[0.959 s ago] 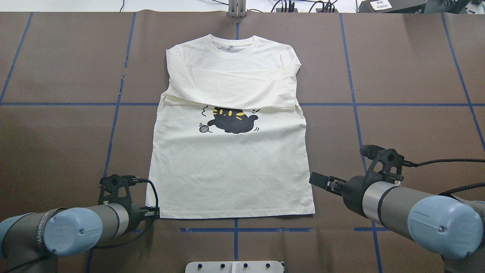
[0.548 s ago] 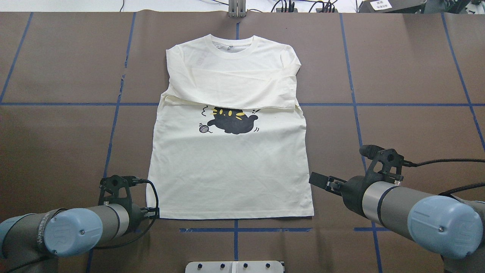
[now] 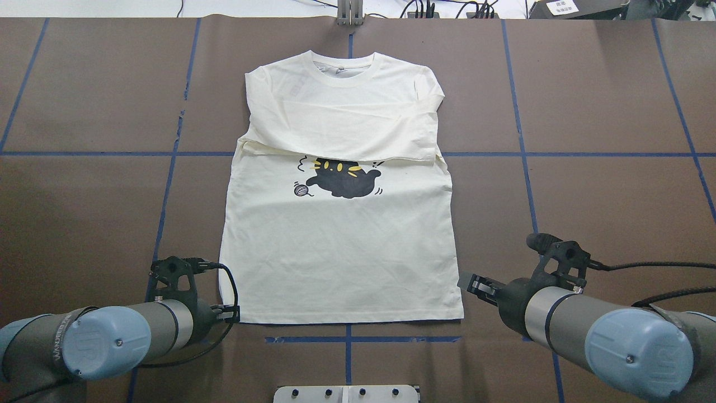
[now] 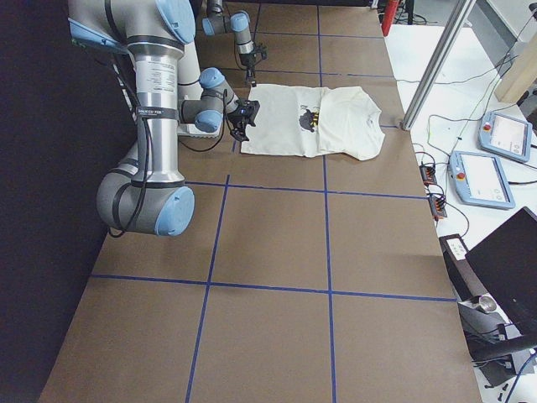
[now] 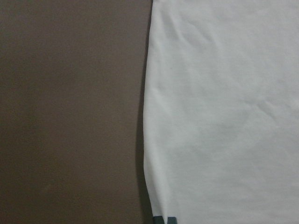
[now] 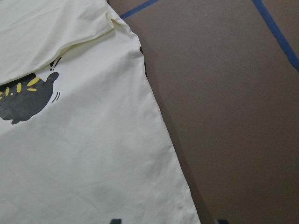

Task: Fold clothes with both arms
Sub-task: 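Grasp the hem corners with both grippers, then lift the hem with both grippers and fold it toward the collar, then release the hem and draw both grippers back from the folded shirt, then move the left gripper to the shirt's side edge nearest it and grasp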

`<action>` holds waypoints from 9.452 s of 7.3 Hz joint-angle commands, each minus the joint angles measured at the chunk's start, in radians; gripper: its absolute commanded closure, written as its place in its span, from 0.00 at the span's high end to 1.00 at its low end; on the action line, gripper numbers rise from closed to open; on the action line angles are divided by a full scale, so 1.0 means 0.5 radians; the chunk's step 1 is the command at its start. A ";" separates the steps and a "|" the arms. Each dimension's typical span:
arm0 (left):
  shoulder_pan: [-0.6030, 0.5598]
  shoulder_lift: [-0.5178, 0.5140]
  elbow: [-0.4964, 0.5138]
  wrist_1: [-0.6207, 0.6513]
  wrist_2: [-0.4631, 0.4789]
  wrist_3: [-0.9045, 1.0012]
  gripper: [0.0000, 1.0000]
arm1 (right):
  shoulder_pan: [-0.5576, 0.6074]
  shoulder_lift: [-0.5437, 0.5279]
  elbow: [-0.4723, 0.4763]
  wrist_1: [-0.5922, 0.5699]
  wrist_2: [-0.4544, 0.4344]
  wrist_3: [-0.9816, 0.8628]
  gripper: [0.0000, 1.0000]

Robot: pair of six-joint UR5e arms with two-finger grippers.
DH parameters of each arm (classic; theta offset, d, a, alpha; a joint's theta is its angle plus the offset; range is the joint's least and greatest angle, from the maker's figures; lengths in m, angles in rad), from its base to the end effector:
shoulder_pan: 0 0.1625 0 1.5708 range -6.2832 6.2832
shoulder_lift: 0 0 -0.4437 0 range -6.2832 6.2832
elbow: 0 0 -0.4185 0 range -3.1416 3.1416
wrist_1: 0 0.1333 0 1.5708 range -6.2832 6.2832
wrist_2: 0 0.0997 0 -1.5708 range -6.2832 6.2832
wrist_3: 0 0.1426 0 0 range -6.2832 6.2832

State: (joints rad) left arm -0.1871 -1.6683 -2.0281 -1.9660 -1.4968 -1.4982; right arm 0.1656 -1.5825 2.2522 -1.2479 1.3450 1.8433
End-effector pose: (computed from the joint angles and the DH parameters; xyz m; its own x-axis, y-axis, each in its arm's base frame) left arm 0.5358 -0.2478 0.3853 0.5878 -0.0376 -0.8082 0.2025 0.9740 0.1019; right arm -0.4598 -0.2444 0.3388 0.4261 0.3372 0.8395 -0.4779 0.8718 -0.1075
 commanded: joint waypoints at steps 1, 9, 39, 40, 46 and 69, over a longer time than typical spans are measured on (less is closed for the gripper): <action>-0.003 -0.017 -0.043 -0.001 -0.007 -0.001 0.00 | -0.128 0.011 -0.101 -0.045 -0.143 0.118 0.48; -0.006 -0.020 -0.101 -0.001 -0.019 -0.001 0.00 | -0.233 0.134 -0.366 -0.048 -0.272 0.099 0.55; -1.043 -0.875 0.008 1.113 -0.458 0.922 0.00 | 1.006 1.026 -0.376 -1.086 0.513 -0.729 0.00; -1.043 -0.894 0.198 0.946 -0.452 0.923 0.00 | 1.031 1.039 -0.594 -0.860 0.510 -0.753 0.00; -1.031 -0.955 0.927 0.290 -0.366 0.923 0.00 | 1.028 1.186 -1.390 -0.244 0.501 -0.806 0.00; -0.445 -0.262 0.494 -0.425 -0.249 0.643 0.00 | 1.230 1.094 -1.237 -0.238 0.847 -1.395 1.00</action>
State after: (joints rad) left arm -0.4111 -1.8017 -1.7782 -2.1795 -1.6214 -1.1778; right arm 0.7808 -1.0351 1.6351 -1.3668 1.7687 1.1458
